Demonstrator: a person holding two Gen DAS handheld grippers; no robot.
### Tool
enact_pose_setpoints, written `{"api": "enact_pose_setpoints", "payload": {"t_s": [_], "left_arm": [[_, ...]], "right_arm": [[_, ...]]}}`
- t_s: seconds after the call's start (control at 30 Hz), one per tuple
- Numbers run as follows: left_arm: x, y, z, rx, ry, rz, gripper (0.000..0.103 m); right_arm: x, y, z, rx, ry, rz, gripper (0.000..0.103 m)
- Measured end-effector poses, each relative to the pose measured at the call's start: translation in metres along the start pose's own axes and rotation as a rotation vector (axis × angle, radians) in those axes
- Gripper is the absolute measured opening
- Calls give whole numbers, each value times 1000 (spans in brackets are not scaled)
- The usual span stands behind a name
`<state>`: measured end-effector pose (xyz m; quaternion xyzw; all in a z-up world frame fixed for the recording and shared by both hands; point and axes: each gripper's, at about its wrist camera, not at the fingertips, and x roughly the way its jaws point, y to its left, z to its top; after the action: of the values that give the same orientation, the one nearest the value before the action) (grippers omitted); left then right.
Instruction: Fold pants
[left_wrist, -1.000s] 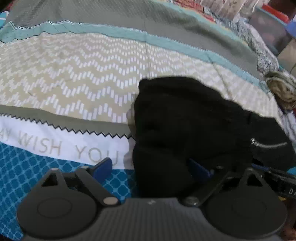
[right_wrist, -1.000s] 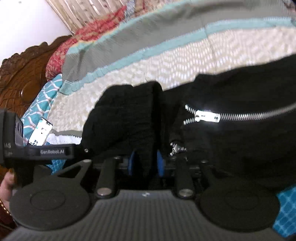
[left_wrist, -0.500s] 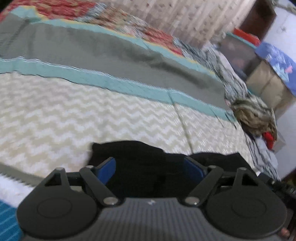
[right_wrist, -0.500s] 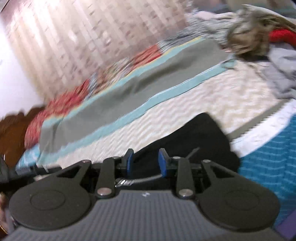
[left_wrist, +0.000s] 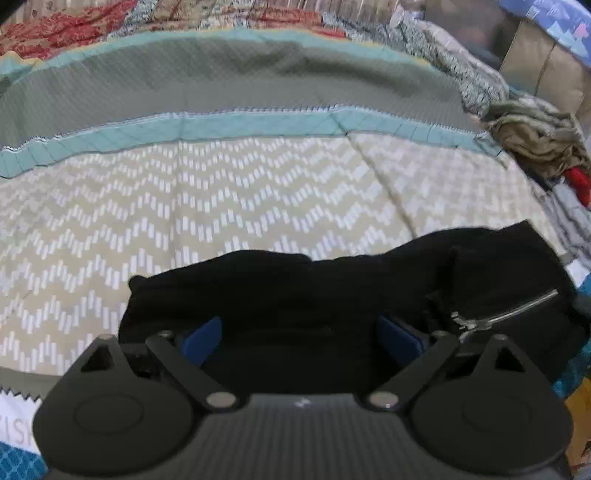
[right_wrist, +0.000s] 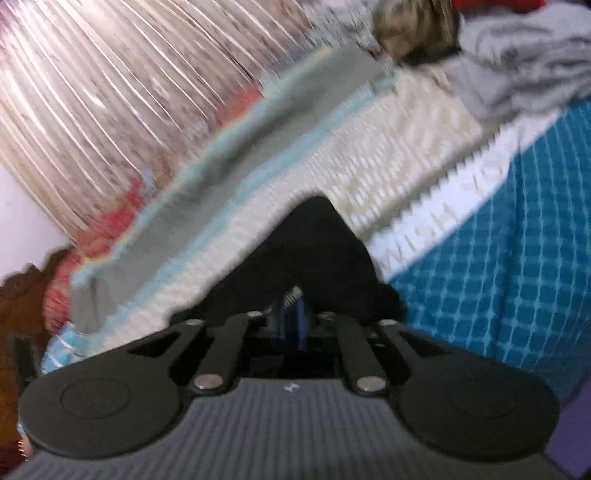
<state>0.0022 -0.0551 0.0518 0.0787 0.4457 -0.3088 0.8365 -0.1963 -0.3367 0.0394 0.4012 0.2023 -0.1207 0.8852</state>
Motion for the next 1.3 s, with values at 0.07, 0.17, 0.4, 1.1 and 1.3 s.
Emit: {"api": "enact_pose_setpoints", "payload": {"t_s": [0.07, 0.17, 0.4, 1.1, 1.3], "left_arm": [[-12, -3, 2, -10, -20, -27, 94], [-21, -12, 12, -30, -30, -68, 94], [-25, -62, 49, 32, 24, -193, 94], [0, -134, 77, 112, 207, -245, 12], [-23, -98, 82, 38, 193, -283, 12]], "right_arm": [[-15, -4, 5, -2, -70, 17, 40], [-21, -17, 10, 5, -147, -27, 55], [15, -38, -2, 63, 10, -73, 34], [-13, 96, -39, -591, -91, 23, 67], [0, 104, -52, -660, -24, 44, 39]]}}
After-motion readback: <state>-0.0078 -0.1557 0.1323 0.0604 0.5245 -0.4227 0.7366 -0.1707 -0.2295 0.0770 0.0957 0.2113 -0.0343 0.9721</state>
